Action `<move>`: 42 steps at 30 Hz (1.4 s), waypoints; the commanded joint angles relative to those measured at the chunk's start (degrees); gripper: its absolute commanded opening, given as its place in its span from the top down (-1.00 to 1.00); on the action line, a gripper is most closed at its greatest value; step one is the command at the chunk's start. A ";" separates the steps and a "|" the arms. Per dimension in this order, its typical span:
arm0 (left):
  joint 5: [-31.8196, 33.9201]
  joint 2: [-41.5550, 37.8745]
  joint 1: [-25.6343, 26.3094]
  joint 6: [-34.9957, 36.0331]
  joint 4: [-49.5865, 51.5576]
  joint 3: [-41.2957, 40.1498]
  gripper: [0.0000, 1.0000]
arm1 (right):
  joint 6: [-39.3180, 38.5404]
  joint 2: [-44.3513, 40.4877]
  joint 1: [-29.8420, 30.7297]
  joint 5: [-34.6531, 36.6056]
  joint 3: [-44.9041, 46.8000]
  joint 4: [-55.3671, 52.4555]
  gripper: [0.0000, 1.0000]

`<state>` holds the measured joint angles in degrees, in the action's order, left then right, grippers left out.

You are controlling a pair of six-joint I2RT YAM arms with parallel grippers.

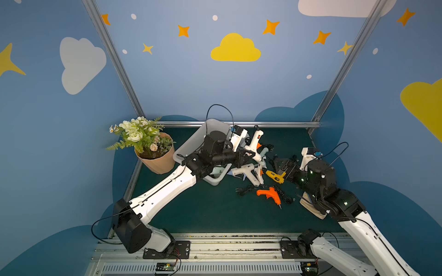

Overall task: Put the hot melt glue gun into the storage box
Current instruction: Place the hot melt adhesive gun in the storage box.

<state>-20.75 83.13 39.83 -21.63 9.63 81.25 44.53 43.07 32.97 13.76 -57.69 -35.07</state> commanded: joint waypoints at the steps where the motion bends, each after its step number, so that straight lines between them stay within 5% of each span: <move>1: 1.47 -0.79 -2.74 -1.24 4.85 3.67 0.94 | -1.47 -3.94 -0.26 6.53 1.58 -3.33 -0.96; 8: 4.15 -1.13 -9.82 -4.06 6.95 4.51 0.94 | -1.71 -7.07 -0.34 8.13 3.47 -4.12 -0.97; 23: 5.91 -4.64 -23.24 -13.62 2.37 -10.31 0.94 | -0.34 -0.82 -0.35 4.72 2.58 -3.71 -0.96; 42: 2.04 11.77 -26.01 -31.93 -10.14 -17.96 0.93 | 0.92 -0.96 -0.36 3.56 3.30 -3.24 -0.96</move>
<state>-16.71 93.25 14.02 -50.68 3.44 62.61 45.04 42.61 32.73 17.43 -54.78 -38.44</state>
